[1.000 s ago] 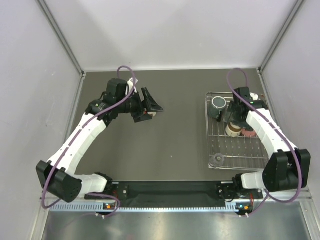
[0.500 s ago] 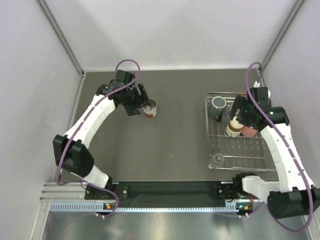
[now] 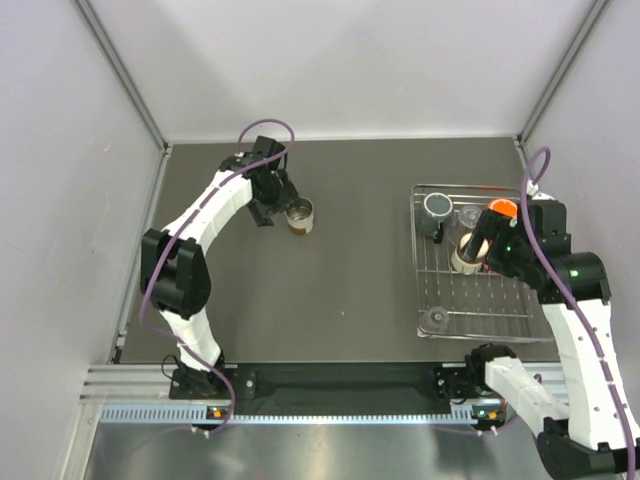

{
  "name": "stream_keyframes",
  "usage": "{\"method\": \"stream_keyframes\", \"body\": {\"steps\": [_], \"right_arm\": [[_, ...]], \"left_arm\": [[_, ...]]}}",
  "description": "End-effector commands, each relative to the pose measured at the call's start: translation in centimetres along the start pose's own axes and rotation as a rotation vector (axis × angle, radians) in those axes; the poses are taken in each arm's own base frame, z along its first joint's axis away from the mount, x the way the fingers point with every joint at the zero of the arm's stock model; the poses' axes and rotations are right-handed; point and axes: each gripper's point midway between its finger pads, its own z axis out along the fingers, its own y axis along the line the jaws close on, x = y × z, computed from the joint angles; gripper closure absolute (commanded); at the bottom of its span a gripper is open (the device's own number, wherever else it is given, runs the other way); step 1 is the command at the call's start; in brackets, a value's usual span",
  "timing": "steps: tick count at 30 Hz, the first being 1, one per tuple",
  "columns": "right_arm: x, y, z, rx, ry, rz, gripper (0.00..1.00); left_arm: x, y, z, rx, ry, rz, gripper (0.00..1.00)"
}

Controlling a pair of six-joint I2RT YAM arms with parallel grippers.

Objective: Load the cups into the dish rack

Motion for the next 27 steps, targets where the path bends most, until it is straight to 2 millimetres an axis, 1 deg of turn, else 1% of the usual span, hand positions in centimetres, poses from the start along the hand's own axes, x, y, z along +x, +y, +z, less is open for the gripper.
{"method": "stream_keyframes", "body": {"steps": [1,5,6,7,10,12,13,16,17,18,19,20,21,22,24,25,26,27], "right_arm": [[-0.6,0.4,-2.2,-0.041,-0.043,-0.012,0.11],[-0.7,0.2,-3.0,-0.046,-0.062,-0.013,0.11],[-0.7,0.2,-3.0,-0.045,-0.061,-0.013,0.10],[-0.7,0.2,-3.1,-0.047,-0.063,-0.016,0.10],[-0.7,0.3,-3.2,-0.054,-0.063,-0.012,0.10],[-0.6,0.3,-3.2,-0.056,-0.063,-0.012,0.10],[-0.5,0.4,-3.1,-0.060,-0.059,-0.012,0.10],[-0.6,0.5,-3.0,-0.059,-0.056,-0.010,0.10],[-0.7,0.6,-2.9,-0.063,-0.053,-0.013,0.10],[-0.6,0.7,-2.9,-0.066,-0.049,-0.012,0.10],[-0.7,0.8,-2.8,-0.070,-0.049,-0.011,0.10],[-0.7,1.1,-2.7,-0.080,-0.043,-0.014,0.10],[-0.8,1.2,-2.7,-0.083,-0.039,-0.013,0.10],[-0.8,1.6,-2.6,-0.102,-0.032,-0.015,0.10],[-0.9,2.0,-2.5,-0.121,-0.026,-0.023,0.09],[-1.0,2.7,-2.6,-0.154,-0.022,-0.026,0.09],[-1.1,3.1,-2.5,-0.172,-0.016,-0.031,0.09],[-1.2,3.5,-2.4,-0.190,-0.010,-0.044,0.08]], "left_arm": [[-2.0,-0.3,1.1,-0.032,-0.052,-0.031,0.24],[-2.2,-0.3,2.9,-0.065,-0.035,-0.028,0.30],[-2.4,-0.6,2.9,-0.061,-0.037,-0.025,0.39],[-2.2,-0.5,3.7,-0.073,-0.023,-0.022,0.44],[-2.0,-0.4,4.6,-0.085,-0.006,-0.025,0.50],[-1.8,-0.3,4.8,-0.089,0.000,-0.023,0.57],[-1.8,-0.2,4.8,-0.093,0.002,-0.021,0.61],[-1.6,0.1,4.9,-0.104,0.004,-0.011,0.64],[-1.6,0.2,4.9,-0.103,0.006,-0.005,0.73],[-1.6,0.1,4.9,-0.100,0.007,0.007,0.79],[-1.5,0.1,4.8,-0.098,0.010,0.010,0.85],[-1.5,0.1,4.6,-0.095,0.011,0.013,0.94],[-1.7,-0.1,4.1,-0.083,0.006,0.018,0.98],[-1.9,-0.3,3.7,-0.076,0.000,0.020,1.00],[-2.2,-0.9,2.6,-0.044,-0.010,0.028,1.00],[-2.5,-1.3,1.4,-0.022,-0.021,0.030,1.00],[-2.6,-1.6,0.7,-0.002,-0.025,0.038,1.00],[-2.9,-2.6,-1.0,0.052,-0.035,0.042,1.00]]}}
